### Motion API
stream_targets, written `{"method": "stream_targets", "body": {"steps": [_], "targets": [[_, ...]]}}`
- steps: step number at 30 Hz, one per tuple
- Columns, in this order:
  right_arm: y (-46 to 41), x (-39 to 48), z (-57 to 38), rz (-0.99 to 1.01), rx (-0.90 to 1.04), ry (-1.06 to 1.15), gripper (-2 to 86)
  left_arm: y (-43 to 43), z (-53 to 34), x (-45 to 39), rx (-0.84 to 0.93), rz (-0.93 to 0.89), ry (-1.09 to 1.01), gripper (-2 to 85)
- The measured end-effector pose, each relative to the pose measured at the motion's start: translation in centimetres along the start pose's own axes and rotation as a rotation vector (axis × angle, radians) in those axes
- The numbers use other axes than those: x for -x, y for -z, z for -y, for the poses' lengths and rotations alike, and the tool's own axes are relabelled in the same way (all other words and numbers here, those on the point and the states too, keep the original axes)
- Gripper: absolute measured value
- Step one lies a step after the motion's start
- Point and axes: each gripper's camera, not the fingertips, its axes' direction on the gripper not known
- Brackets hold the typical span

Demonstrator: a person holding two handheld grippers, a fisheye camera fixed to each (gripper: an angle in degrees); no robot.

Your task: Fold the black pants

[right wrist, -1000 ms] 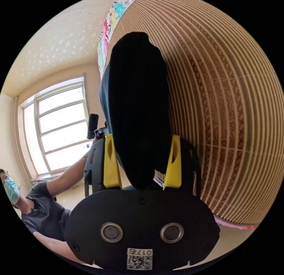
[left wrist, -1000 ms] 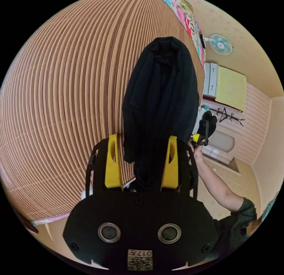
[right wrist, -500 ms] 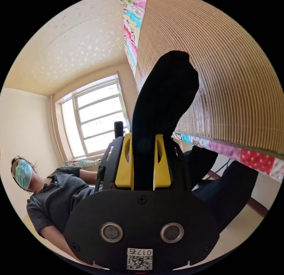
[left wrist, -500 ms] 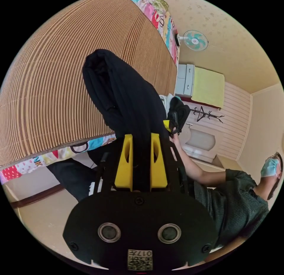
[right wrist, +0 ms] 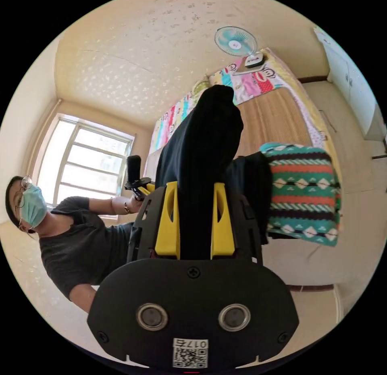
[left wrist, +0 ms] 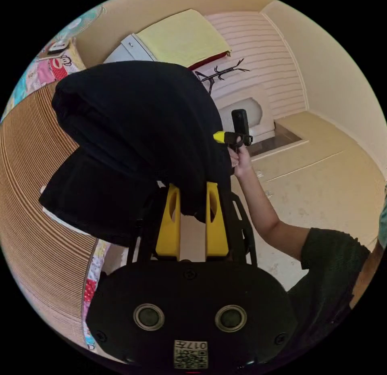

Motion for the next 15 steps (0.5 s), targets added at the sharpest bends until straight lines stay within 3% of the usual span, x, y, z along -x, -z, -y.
{"method": "stream_targets", "body": {"steps": [4,8,10,15], "targets": [[-2.5,-8.6,1.4,-0.229,0.128,-0.259,11.6,-8.2,6.1,3.4,0.043,0.031,0.139,9.9],[-12.2,-15.0,-2.3,-0.780,0.205,-0.586,6.9,-16.3,6.2,10.1,0.182,0.224,0.257,8.3],[-15.1,-14.1,-3.9,-0.904,0.135,-0.577,5.4,-17.4,3.6,11.8,0.258,0.295,0.319,7.9],[-19.2,-9.3,-6.4,-1.134,0.090,-0.399,3.1,-10.3,-8.3,11.4,0.344,0.375,0.152,7.1]]}}
